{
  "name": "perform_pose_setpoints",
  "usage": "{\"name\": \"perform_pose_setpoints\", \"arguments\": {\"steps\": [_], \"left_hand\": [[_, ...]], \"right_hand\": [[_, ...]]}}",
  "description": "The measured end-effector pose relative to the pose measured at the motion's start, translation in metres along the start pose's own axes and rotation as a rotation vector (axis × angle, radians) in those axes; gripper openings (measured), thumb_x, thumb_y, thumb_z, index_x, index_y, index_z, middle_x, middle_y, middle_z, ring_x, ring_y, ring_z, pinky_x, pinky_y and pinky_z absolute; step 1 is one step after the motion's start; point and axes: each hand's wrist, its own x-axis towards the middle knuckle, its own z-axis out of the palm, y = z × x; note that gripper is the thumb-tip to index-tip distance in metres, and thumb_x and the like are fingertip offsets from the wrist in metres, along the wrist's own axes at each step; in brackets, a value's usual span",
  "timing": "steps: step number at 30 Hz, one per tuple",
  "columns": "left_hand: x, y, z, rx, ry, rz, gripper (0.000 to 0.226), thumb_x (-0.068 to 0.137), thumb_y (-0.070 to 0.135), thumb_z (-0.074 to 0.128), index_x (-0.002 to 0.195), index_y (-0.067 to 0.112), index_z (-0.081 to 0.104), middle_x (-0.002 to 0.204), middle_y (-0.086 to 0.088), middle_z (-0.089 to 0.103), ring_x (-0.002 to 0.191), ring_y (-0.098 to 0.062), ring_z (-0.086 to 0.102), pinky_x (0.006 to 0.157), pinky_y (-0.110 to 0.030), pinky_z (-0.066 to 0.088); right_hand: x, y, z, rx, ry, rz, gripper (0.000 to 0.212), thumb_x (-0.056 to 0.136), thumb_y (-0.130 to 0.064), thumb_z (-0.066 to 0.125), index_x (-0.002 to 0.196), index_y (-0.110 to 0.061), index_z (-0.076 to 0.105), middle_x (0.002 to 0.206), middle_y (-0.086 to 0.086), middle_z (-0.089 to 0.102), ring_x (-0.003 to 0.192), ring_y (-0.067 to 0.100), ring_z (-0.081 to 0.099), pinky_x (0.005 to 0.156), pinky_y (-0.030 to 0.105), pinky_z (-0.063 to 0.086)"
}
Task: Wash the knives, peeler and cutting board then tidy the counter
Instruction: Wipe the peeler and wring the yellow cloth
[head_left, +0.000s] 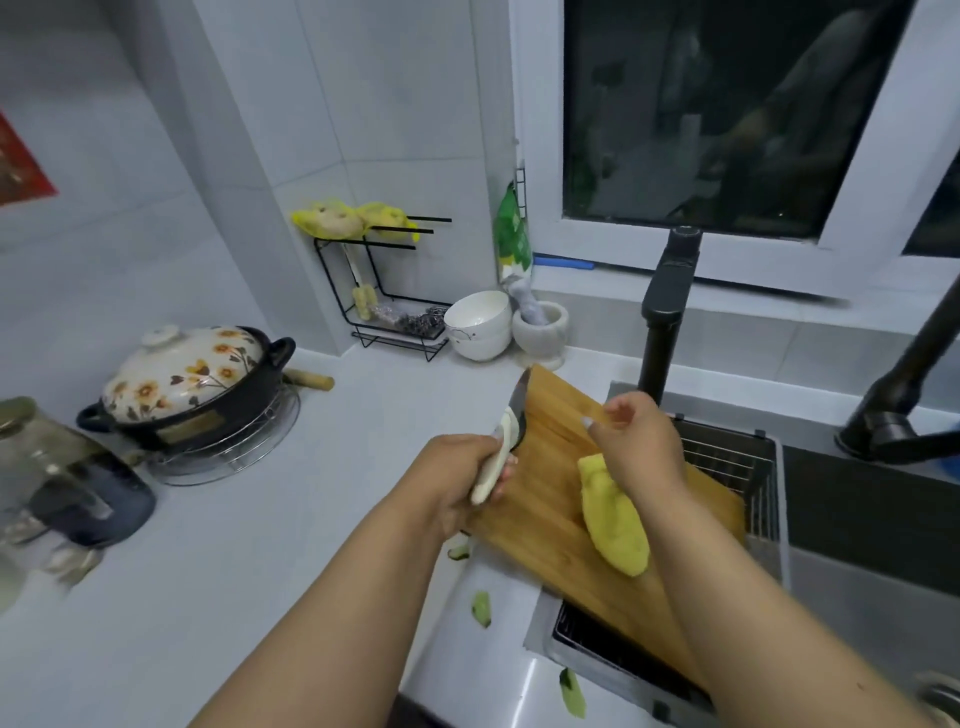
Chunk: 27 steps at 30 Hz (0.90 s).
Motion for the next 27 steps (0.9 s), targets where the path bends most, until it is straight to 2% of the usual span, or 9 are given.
{"name": "perform_pose_setpoints", "arguments": {"steps": [2, 4, 6, 8, 13, 18, 20, 24, 27], "left_hand": [[-0.004, 0.006, -0.010, -0.159, -0.012, -0.039, 0.020, 0.096, 0.018, 0.053, 0.095, 0.003, 0.066, 0.078, -0.009, 0.067, 0.063, -0.016, 0.053, 0.058, -0.026, 0.040], [-0.009, 0.013, -0.022, -0.294, -0.020, -0.080, 0.017, 0.095, 0.018, 0.053, 0.093, 0.005, 0.064, 0.077, -0.009, 0.067, 0.058, -0.015, 0.054, 0.051, -0.024, 0.042], [-0.017, 0.020, -0.038, -0.404, -0.013, -0.101, 0.014, 0.094, 0.017, 0.055, 0.092, 0.005, 0.062, 0.076, -0.010, 0.067, 0.052, -0.014, 0.059, 0.044, -0.020, 0.046], [-0.023, 0.025, -0.058, -0.483, -0.004, -0.100, 0.013, 0.093, 0.019, 0.058, 0.091, 0.006, 0.062, 0.077, -0.009, 0.066, 0.055, -0.014, 0.060, 0.046, -0.018, 0.048], [-0.041, 0.034, -0.116, -0.394, 0.059, -0.049, 0.027, 0.087, 0.037, 0.065, 0.093, 0.011, 0.067, 0.079, -0.001, 0.065, 0.060, -0.009, 0.055, 0.046, -0.018, 0.045], [-0.066, 0.046, -0.182, -0.347, 0.211, 0.035, 0.026, 0.085, 0.040, 0.068, 0.093, 0.015, 0.068, 0.076, 0.002, 0.065, 0.059, -0.007, 0.055, 0.054, -0.018, 0.039], [-0.076, 0.050, -0.212, -0.345, 0.270, 0.085, 0.028, 0.084, 0.041, 0.069, 0.095, 0.016, 0.069, 0.076, 0.004, 0.065, 0.060, -0.005, 0.056, 0.054, -0.018, 0.040], [-0.094, 0.053, -0.265, -0.332, 0.394, 0.169, 0.025, 0.084, 0.043, 0.068, 0.083, 0.017, 0.070, 0.065, 0.005, 0.065, 0.058, -0.004, 0.057, 0.051, -0.018, 0.039], [-0.106, 0.052, -0.306, -0.327, 0.493, 0.244, 0.028, 0.087, 0.042, 0.065, 0.082, 0.015, 0.069, 0.064, 0.005, 0.067, 0.056, -0.006, 0.057, 0.050, -0.019, 0.040]], "right_hand": [[-0.012, -0.020, 0.007, 0.068, -0.049, -0.139, 0.018, 0.082, -0.022, 0.072, 0.094, -0.021, 0.059, 0.090, -0.011, 0.060, 0.081, 0.010, 0.057, 0.072, 0.028, 0.047], [-0.024, -0.039, 0.016, 0.137, -0.168, -0.263, 0.021, 0.079, -0.015, 0.075, 0.091, -0.025, 0.061, 0.086, -0.014, 0.060, 0.074, 0.000, 0.057, 0.070, 0.021, 0.048], [-0.039, -0.056, 0.029, 0.200, -0.297, -0.394, 0.033, 0.074, -0.007, 0.077, 0.091, -0.031, 0.061, 0.089, -0.013, 0.061, 0.074, -0.003, 0.056, 0.069, 0.017, 0.048], [-0.054, -0.071, 0.044, 0.179, -0.386, -0.530, 0.046, 0.069, -0.004, 0.080, 0.094, -0.037, 0.060, 0.098, -0.014, 0.061, 0.083, -0.001, 0.057, 0.072, 0.016, 0.047], [-0.086, -0.105, 0.101, 0.193, -0.434, -0.783, 0.051, 0.066, -0.002, 0.081, 0.102, -0.034, 0.065, 0.103, -0.015, 0.061, 0.096, 0.001, 0.057, 0.079, 0.013, 0.045], [-0.121, -0.145, 0.159, 0.353, -0.374, -0.830, 0.034, 0.070, 0.003, 0.078, 0.097, -0.018, 0.074, 0.099, -0.014, 0.065, 0.093, -0.001, 0.060, 0.080, 0.009, 0.045], [-0.138, -0.163, 0.183, 0.388, -0.380, -0.822, 0.033, 0.072, 0.002, 0.077, 0.098, -0.017, 0.074, 0.099, -0.015, 0.065, 0.093, -0.001, 0.061, 0.080, 0.009, 0.046], [-0.168, -0.195, 0.225, 0.440, -0.395, -0.820, 0.031, 0.074, 0.000, 0.076, 0.098, -0.021, 0.074, 0.098, -0.023, 0.065, 0.097, 0.001, 0.063, 0.085, 0.018, 0.051], [-0.191, -0.221, 0.255, 0.466, -0.425, -0.828, 0.030, 0.075, 0.001, 0.074, 0.099, -0.017, 0.074, 0.097, -0.016, 0.067, 0.096, 0.002, 0.063, 0.085, 0.018, 0.051]]}}
